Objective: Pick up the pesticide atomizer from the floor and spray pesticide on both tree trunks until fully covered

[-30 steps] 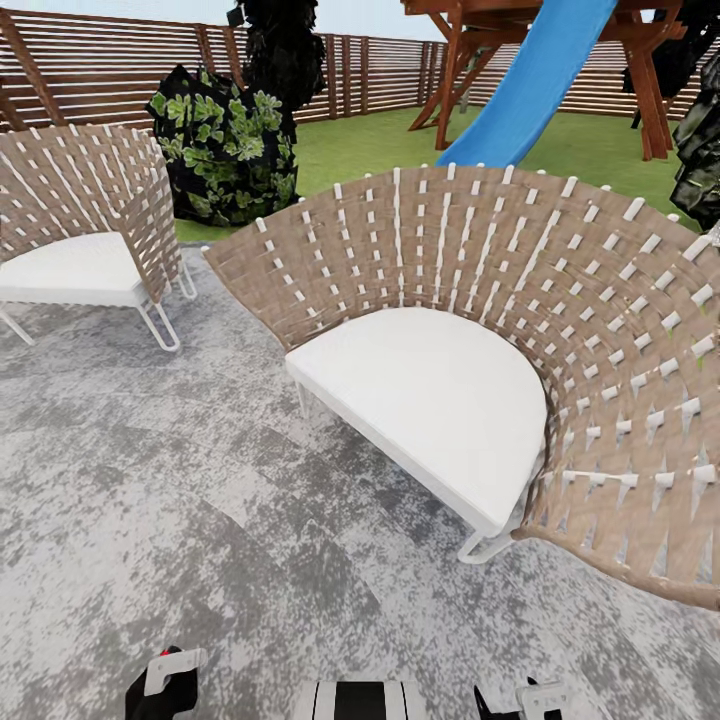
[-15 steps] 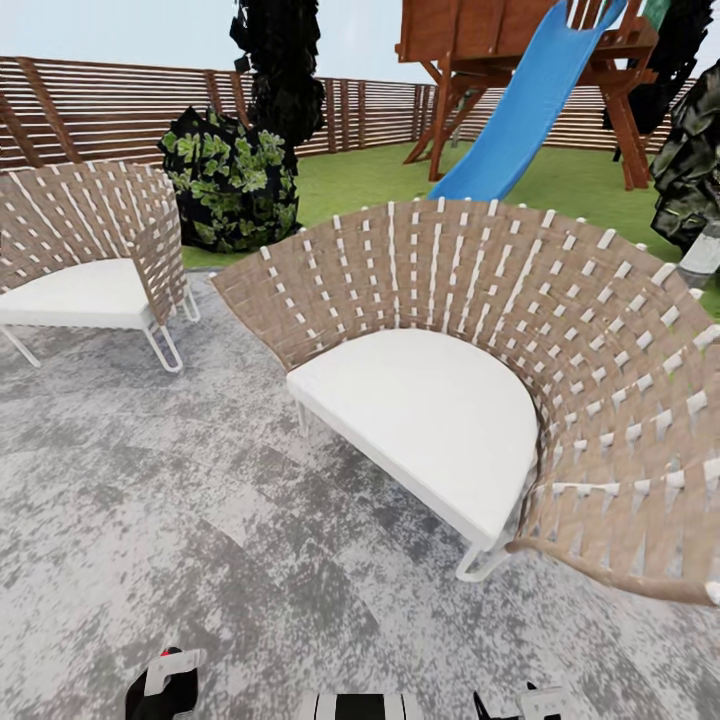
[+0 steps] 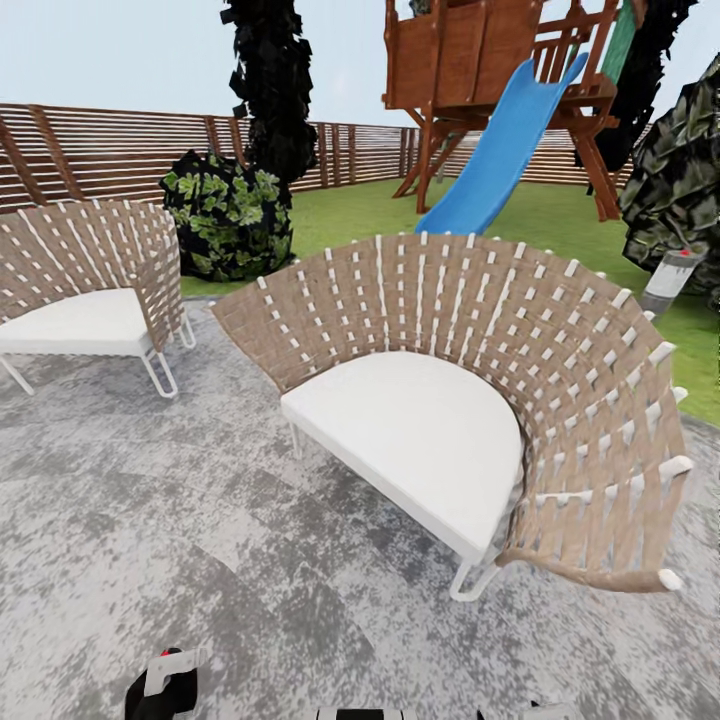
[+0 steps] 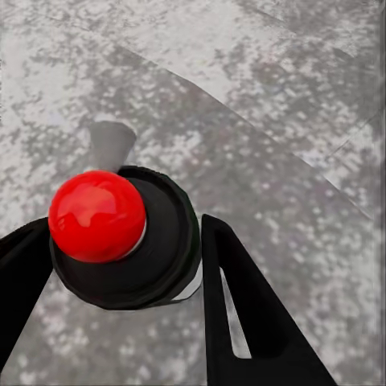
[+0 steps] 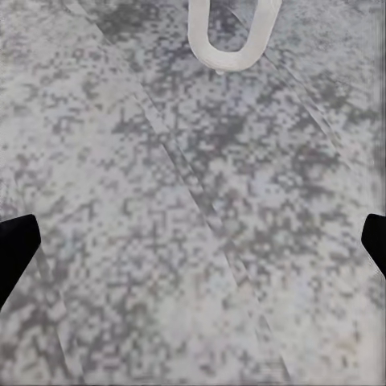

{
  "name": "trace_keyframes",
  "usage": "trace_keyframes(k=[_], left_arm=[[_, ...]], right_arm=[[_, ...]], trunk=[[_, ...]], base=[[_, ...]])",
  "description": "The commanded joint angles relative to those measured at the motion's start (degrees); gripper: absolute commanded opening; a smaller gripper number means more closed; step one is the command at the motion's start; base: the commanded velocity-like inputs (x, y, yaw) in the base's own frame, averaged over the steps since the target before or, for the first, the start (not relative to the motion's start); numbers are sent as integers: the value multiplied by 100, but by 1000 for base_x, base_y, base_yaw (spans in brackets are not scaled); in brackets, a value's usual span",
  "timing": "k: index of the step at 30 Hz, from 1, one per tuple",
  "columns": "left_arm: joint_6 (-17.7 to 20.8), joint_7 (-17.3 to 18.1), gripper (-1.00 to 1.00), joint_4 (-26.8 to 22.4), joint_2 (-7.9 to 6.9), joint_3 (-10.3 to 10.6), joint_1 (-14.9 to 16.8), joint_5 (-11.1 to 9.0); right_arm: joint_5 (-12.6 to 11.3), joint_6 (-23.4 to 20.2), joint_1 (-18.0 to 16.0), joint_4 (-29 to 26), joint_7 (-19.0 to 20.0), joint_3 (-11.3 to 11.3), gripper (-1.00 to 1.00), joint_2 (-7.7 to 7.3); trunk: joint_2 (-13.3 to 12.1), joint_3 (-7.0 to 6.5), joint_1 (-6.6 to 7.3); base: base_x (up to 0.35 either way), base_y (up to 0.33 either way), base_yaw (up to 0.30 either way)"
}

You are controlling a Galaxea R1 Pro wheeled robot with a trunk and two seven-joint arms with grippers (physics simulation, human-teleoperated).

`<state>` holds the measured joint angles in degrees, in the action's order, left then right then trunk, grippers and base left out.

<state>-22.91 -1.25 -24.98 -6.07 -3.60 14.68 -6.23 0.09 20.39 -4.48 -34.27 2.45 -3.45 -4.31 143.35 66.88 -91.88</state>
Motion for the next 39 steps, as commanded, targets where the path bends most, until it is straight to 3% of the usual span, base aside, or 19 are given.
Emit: trace_keyframes(k=[1, 8, 39], left_arm=[[1, -1, -100, 1, 0, -1, 0, -1], [2, 1, -100, 2, 0, -1, 0, -1], [5, 2, -100, -1, 0, 8, 0, 6]], right_arm=[[-4, 0, 0, 1, 1, -3, 100, 0], [-8, 0, 0, 7, 1, -6, 100, 0], [9, 0, 0, 46, 1, -15, 100, 0]], trunk=[[-2, -24, 2], [-11, -182, 20], [-1254, -738, 701]], base=[[0, 0, -14], [0, 0, -3], [0, 0, 0]])
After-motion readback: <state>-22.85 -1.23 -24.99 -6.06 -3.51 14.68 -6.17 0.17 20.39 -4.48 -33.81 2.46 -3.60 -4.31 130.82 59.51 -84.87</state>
